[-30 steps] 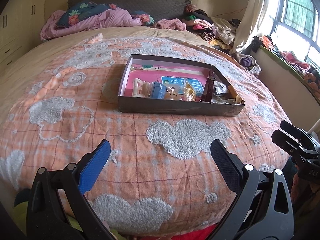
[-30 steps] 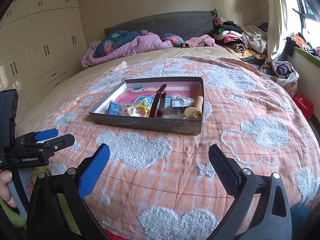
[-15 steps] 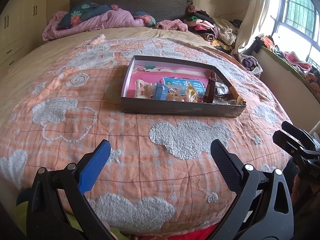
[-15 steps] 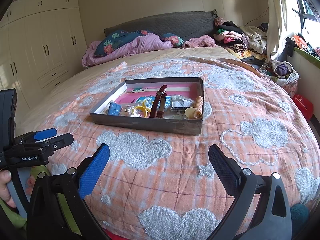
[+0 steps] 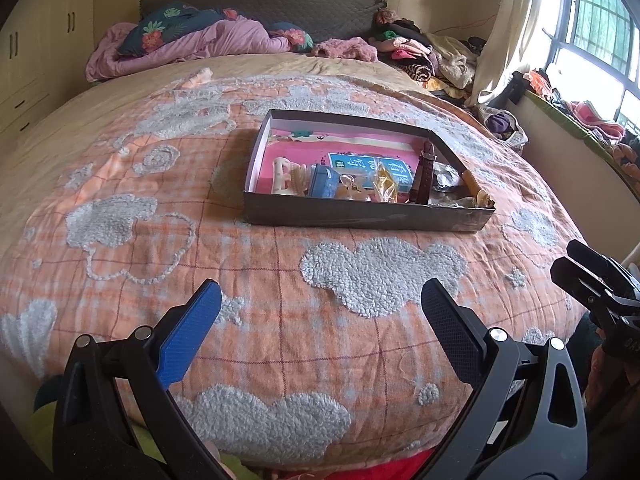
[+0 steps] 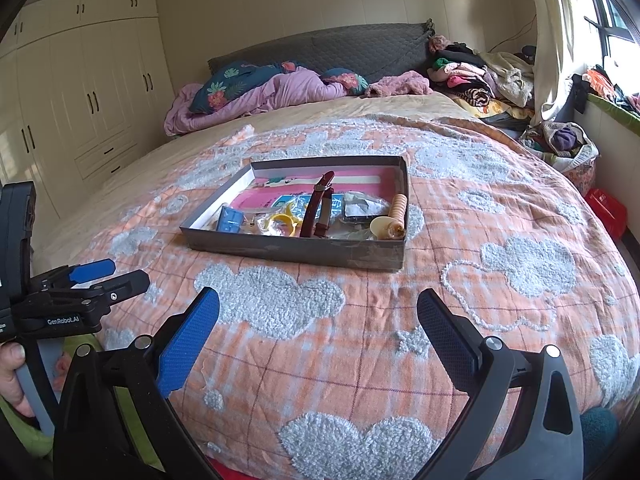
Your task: Organize jewelry
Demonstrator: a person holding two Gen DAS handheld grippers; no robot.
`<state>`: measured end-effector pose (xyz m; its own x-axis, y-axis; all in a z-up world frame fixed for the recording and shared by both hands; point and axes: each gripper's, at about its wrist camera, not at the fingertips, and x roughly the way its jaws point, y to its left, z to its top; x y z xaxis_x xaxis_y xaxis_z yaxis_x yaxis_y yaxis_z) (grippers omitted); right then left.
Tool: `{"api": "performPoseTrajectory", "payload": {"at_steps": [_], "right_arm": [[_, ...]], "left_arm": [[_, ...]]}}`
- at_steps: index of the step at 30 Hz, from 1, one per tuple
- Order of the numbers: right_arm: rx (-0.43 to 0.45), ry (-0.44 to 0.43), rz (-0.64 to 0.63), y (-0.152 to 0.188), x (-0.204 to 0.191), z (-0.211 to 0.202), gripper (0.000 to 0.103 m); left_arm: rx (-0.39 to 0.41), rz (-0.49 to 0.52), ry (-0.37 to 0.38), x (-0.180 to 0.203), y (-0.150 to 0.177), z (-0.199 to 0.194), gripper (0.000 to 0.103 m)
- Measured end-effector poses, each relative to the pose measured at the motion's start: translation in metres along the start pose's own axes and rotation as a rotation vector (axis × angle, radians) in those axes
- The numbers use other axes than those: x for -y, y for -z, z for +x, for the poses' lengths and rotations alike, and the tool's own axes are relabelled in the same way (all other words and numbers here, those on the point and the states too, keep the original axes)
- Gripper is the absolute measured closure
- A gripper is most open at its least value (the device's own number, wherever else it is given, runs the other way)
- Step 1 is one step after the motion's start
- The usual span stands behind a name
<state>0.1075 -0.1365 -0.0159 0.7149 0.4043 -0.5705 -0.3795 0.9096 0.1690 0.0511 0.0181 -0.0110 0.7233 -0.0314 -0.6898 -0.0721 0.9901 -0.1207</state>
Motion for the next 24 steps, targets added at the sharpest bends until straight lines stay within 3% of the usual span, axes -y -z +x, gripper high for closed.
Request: {"api": "performPoseTrajectory", "payload": {"at_steps": [24], "right_arm": [[-0.004,-0.003,0.002,-0.0010,-0.0008,-0.0008,0.004]], "left_arm": [[-0.015,0.003,-0.026,0.0007,0.0001,0.0050,0.009]]}}
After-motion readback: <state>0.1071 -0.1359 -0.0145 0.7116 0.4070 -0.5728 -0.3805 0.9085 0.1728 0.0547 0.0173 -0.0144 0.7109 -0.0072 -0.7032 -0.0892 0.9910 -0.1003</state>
